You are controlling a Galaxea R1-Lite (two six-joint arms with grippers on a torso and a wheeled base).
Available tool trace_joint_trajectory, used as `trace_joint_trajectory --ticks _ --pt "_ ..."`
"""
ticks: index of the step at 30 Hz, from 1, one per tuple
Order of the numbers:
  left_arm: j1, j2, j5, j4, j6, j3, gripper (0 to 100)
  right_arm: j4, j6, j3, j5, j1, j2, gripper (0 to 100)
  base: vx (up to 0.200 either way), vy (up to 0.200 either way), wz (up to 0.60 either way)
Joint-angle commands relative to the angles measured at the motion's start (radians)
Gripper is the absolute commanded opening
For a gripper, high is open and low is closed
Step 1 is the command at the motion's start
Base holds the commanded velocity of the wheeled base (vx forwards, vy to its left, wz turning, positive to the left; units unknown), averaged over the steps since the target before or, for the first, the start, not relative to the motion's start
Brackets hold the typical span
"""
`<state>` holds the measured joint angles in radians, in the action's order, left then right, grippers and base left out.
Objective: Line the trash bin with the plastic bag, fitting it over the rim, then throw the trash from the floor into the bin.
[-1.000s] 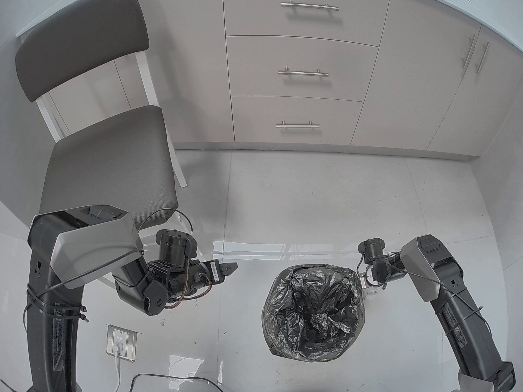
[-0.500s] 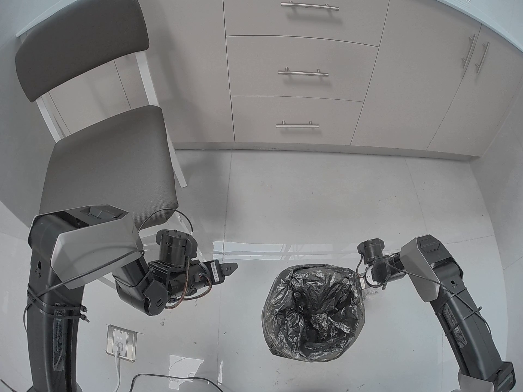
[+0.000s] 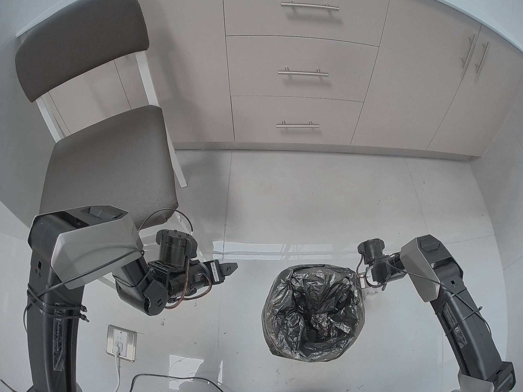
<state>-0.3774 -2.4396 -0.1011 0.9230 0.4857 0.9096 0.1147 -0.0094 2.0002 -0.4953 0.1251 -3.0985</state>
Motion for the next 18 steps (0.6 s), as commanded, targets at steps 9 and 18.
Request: trace_joint_trajectory --ticks 9,18 --pt "0.0 -0.001 0.0 0.0 0.001 0.0 100 0.005 0.023 0.0 0.0 -0.001 -0.001 100 0.0 0.0 0.0" --pt "-0.001 -0.003 0.001 0.002 0.001 0.0 100 0.007 0.06 0.0 -0.002 0.022 -0.001 100 0.0 0.0 0.0"
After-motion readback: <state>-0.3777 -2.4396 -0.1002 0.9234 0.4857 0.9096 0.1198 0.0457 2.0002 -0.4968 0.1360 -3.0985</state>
